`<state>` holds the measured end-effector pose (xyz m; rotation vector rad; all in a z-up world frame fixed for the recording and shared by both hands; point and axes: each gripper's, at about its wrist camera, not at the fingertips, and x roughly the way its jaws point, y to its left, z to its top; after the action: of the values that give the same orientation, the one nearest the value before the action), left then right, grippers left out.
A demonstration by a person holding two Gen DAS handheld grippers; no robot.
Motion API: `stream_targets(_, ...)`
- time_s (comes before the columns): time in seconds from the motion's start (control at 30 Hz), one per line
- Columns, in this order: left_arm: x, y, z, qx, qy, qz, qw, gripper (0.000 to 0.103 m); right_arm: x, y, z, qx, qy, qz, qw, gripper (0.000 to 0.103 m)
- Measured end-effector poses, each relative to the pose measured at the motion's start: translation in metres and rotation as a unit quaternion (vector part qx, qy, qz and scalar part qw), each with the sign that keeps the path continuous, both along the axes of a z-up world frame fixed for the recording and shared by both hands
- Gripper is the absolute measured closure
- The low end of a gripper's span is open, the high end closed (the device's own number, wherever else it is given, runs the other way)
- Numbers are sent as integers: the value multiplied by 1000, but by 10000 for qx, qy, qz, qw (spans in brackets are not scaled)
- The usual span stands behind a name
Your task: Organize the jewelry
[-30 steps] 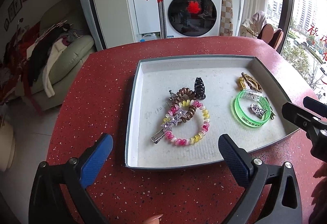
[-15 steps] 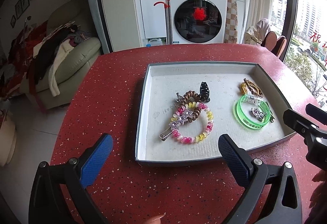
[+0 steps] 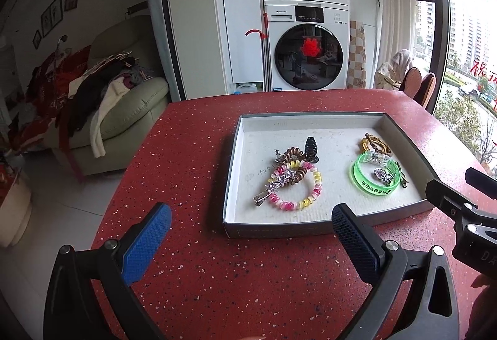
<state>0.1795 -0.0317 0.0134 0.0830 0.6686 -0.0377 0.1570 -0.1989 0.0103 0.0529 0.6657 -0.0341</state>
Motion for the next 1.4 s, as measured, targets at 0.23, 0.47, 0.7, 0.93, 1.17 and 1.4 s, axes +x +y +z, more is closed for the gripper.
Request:
stream_targets(0.23,-19,5,-4,-64,-109,137,9998,0,-19,1,-3,13,-69,-97,9999,12)
stream_targets(0.47,-30,7,-8,-115,-82,225,9996,0,-29,-1,-5,66,-66,-206,9997,12)
stream_targets(0.7,-35,9,-8,-82,-35,280,9996,0,-34,2,-5,-37,-81,-268,9996,12)
stream_targets(0.93,-38,10,-9,-64,-2,299,9995,0,-37,5,-3,-82,-113,-254,9996,12)
stream_targets(1.17,-40,9,-8,-16,-15,241,9997,0,-38,6,-2,-99,-124,-248,9996,12)
stream_targets(1.4,-41,9,-7,-9,-3,248,9997,0,-39,6,-2,-107,-123,-248,9996,12)
